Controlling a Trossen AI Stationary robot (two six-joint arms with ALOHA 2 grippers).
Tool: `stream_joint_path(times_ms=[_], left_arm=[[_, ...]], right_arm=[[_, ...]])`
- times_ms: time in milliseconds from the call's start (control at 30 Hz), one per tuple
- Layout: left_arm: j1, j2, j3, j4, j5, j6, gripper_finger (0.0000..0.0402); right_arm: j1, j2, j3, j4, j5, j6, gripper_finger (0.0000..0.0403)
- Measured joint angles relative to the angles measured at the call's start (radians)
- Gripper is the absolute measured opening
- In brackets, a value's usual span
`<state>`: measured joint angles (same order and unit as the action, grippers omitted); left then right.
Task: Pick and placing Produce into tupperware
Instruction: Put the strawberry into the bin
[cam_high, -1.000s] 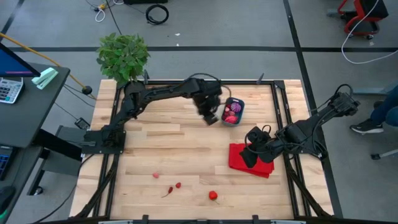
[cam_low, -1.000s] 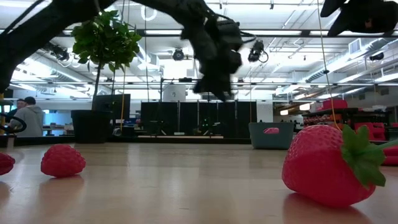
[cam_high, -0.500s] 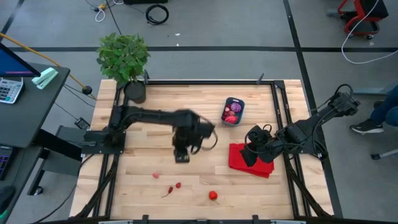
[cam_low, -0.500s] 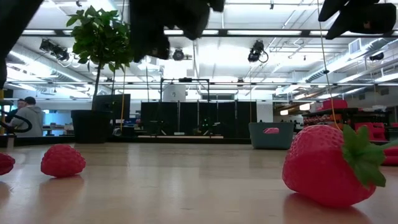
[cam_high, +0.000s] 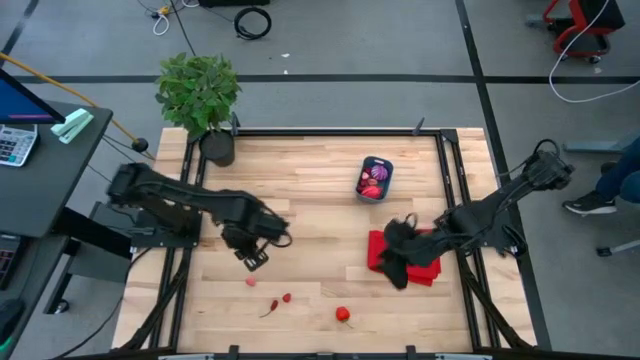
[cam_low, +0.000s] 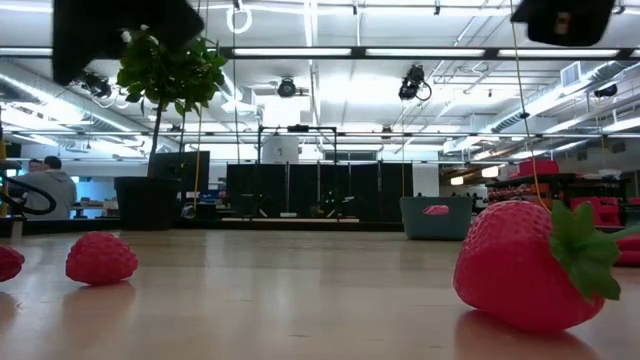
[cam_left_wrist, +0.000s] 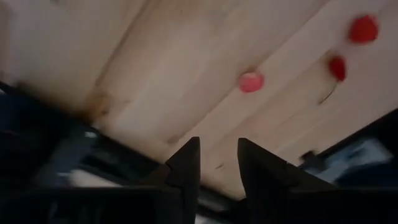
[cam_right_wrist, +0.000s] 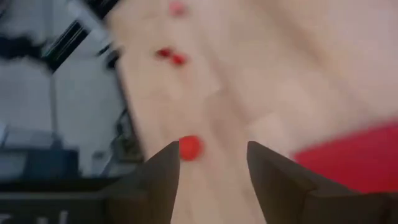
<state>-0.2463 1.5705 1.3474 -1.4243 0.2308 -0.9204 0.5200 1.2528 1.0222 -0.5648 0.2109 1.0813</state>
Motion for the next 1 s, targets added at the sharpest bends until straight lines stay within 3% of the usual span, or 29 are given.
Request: stream_joint_path(times_ms=[100,233,533,733,900,1000], left_arm=[[-0.030,-0.102,-0.111,0.122,-0.002,-0.134,0.0112],[-0.044,-0.167,-0.206,0.206,-0.004,-0.245,0.0116],[-0.010,-0.180,-0.307,0.229,-0.011,-0.215,0.0110],[-0.001,-0.179,-0.324,0.230,-0.010,-0.146,0.0112],[-0.001,-0.179,-0.324,0.228,-0.011,-0.082,0.0111],[-0.001,-0.179,-0.324,0.228,-0.016,-0.038,0.0114]], right_arm=[[0.000,0.098,0.000,0.161,-0.109,-0.123,0.0211],[0.000,0.243,0.000,0.281,-0.260,-0.131,0.0237],[-0.019,0.479,0.000,0.376,-0.608,0.198,0.0244],[-0.020,0.560,0.000,0.613,-0.689,0.362,0.0224],[-0.020,0.583,0.000,0.617,-0.682,0.447,0.0214],[-0.020,0.583,0.000,0.620,-0.618,0.459,0.0213]])
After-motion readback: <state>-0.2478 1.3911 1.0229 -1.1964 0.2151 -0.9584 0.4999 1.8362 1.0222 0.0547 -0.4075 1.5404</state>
